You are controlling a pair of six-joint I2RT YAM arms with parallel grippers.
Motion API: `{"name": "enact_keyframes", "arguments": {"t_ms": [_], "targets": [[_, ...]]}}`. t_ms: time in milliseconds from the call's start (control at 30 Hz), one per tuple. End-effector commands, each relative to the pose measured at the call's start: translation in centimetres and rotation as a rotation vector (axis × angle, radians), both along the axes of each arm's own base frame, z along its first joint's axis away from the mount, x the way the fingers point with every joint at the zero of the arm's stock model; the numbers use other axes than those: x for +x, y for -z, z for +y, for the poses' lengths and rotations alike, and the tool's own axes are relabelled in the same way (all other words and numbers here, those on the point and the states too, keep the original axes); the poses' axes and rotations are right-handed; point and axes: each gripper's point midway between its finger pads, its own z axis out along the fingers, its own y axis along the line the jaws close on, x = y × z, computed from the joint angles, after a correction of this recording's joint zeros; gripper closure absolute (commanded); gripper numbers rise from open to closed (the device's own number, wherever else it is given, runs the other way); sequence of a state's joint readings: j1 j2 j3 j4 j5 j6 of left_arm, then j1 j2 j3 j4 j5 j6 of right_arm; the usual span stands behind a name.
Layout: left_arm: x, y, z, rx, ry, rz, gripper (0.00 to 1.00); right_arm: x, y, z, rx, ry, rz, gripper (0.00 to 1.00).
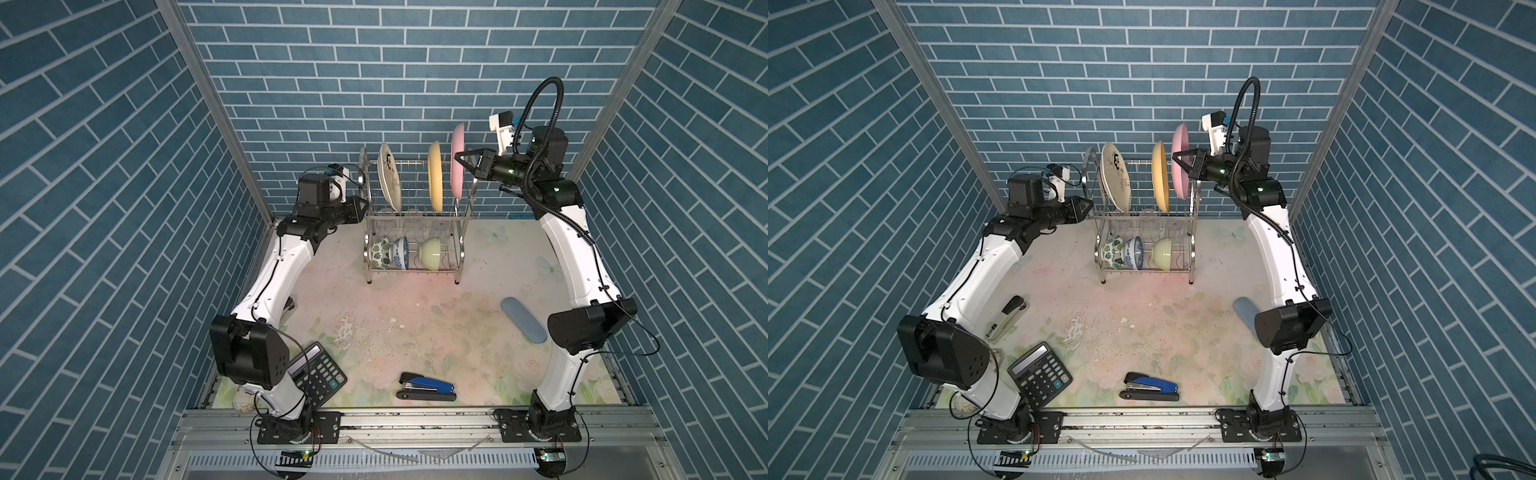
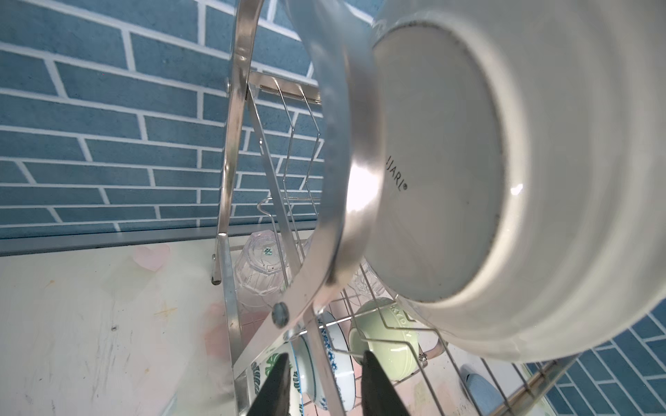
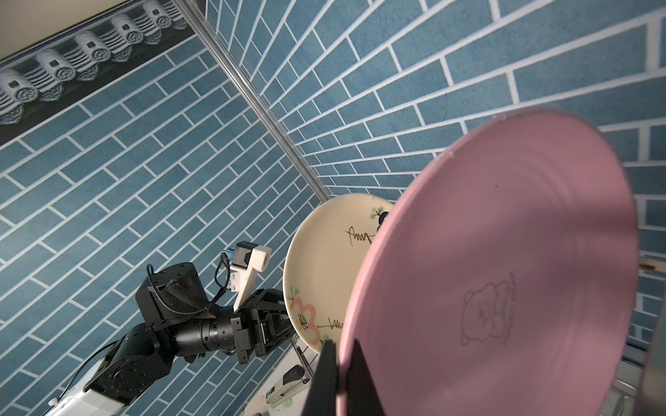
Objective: Unload the mixed dishes from the dish rack
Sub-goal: 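Lift the pink plate up out of the rack slot with the right gripper, then swing the pink plate down toward the left gripper with the right gripper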
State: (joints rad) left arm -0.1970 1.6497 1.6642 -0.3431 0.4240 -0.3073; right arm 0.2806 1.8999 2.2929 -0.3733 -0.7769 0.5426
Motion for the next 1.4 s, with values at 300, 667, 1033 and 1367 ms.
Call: {"name": "enact_keyframes", "arguments": {"t_ms": [300,667,1033,1367], "targets": [[0.2,-0.9,-0.4,-0.010,0.015,-0.016,0.69,-5.3,-6.5,-0.3,0.081,-0.093,-0.167,1.00],[-0.5,-2.6,-0.2,-0.018,0.006,-0.052,0.52,-13.1,-8.6,1.1,0.053,-0.221,-0.273,1.00],[-3.9,-6.2,0.9,-0.039,-0.021,-0.122,0.35,-20.0,-6.2,3.7,-0.074,-0.370,-0.309,1.00],[-9.7,-10.1,1.8,-0.107,-0.021,-0.174,0.29,-25.4,-2.7,4.8,-0.214,-0.437,-0.381,1.00]]}}
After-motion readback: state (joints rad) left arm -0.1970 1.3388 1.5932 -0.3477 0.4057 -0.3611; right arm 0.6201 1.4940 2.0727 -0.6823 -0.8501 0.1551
